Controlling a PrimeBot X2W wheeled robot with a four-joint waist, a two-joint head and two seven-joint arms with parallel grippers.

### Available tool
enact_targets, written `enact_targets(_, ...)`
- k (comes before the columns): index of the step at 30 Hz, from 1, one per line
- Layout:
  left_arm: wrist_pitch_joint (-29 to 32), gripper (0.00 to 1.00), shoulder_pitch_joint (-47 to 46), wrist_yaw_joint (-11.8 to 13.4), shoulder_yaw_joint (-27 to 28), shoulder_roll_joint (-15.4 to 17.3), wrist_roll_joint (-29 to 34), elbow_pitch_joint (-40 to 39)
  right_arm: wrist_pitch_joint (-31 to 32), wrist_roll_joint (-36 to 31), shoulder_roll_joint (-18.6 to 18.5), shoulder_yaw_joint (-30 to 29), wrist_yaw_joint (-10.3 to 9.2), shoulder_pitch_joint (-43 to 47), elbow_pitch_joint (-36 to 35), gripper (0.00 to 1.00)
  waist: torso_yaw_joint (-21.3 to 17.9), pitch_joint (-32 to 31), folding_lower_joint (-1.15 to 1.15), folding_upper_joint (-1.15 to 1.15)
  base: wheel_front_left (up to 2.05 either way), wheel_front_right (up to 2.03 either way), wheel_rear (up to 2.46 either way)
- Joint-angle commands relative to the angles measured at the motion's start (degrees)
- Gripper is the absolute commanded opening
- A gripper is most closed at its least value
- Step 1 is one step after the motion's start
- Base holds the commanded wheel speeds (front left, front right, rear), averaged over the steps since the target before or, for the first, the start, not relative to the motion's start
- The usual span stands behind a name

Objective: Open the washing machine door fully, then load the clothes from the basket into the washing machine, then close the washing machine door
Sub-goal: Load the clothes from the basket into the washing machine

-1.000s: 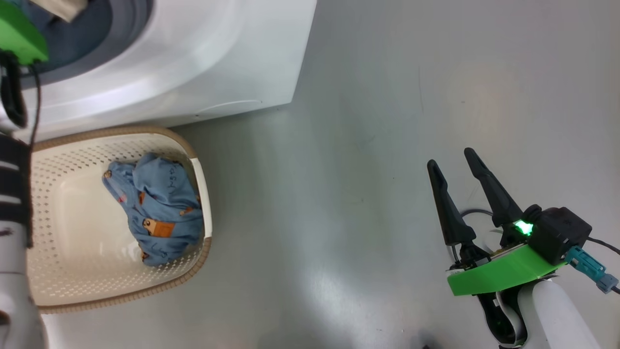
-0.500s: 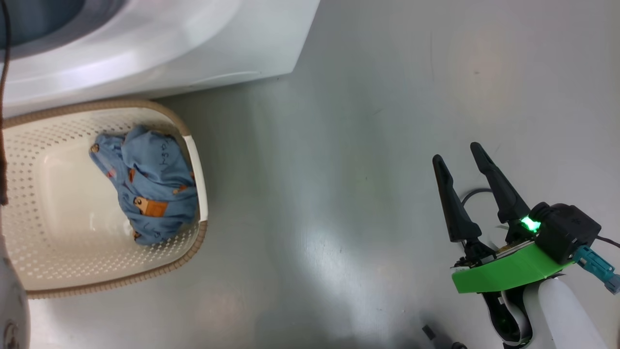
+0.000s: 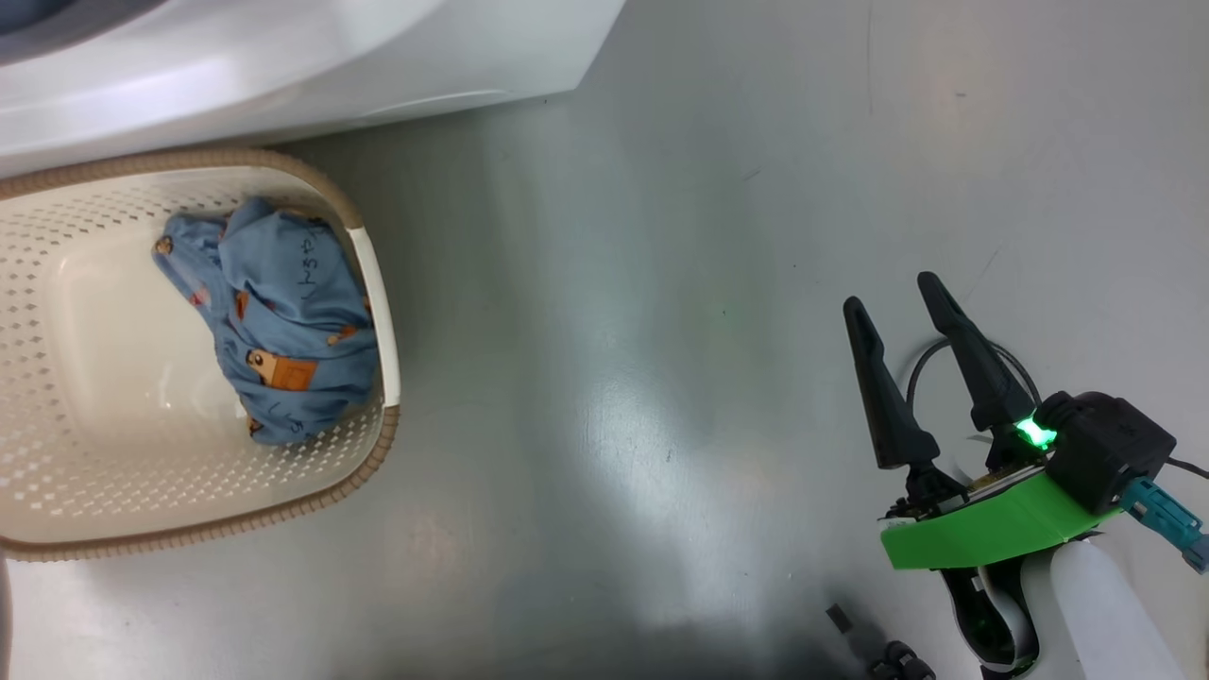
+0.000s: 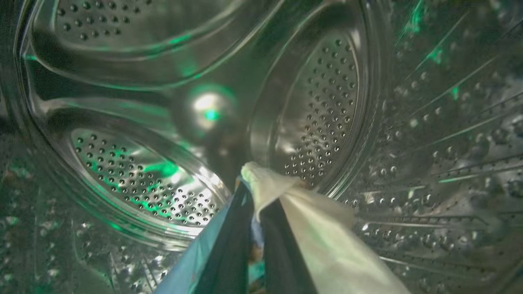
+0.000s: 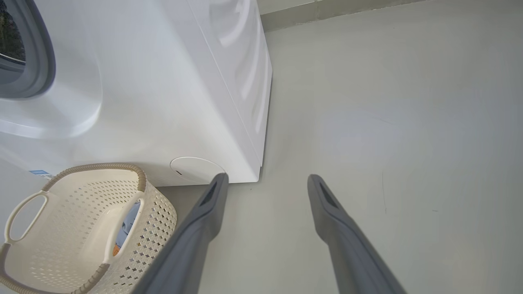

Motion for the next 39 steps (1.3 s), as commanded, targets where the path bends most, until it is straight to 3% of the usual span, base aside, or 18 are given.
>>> enact_targets(1,-0.27,0.00,0.33,-0.56,1.09,2.76,0.54,-4.11,-0.26,0.15,-0.20,1.44,0.08,1.63,-1.20,1.00,-0.08,0.17,0.00,0.00,0.00,0.00,0.00)
enact_targets(4,-0.28,0.00,1.20,-1.67,1.90,2.09,0.09,-5.25,-0.26,0.02,-0.22,1.83,0.08,1.57,-1.01,1.00,-0.16,0.06,0.00,0.00,0.00,0.00,0.00)
enact_targets(10,-0.28,0.00,-0.49,-4.02,1.82,1.62,-0.28,0.04,-0.26,0.19,-0.50,2.41,0.08,1.32,-0.74,1.00,-0.75,0.26,0.00,0.00,0.00,0.00,0.00)
enact_targets(20,-0.29,0.00,-3.89,-5.26,1.75,1.62,-1.25,9.97,-0.26,0.33,-0.35,2.39,0.08,1.28,-0.24,1.00,-1.31,0.46,0.00,0.00,0.00,0.00,0.00)
enact_targets(22,-0.29,0.48,-4.36,-5.28,1.99,1.41,-1.64,11.58,-0.26,0.29,-0.30,2.36,0.08,1.20,-0.15,1.00,-1.25,0.30,0.00,0.00,0.00,0.00,0.00)
enact_targets(23,-0.29,0.97,-4.56,-5.18,2.10,1.30,-1.79,12.37,-0.26,0.26,-0.25,2.33,0.08,1.19,-0.13,1.00,-1.19,0.17,0.00,0.00,0.00,0.00,0.00)
enact_targets(39,-0.29,1.00,2.45,-1.43,3.53,-1.09,-1.09,9.30,-0.26,-0.26,-0.70,0.50,0.08,1.18,0.29,1.00,1.13,-4.78,0.00,0.00,0.00,0.00,0.00)
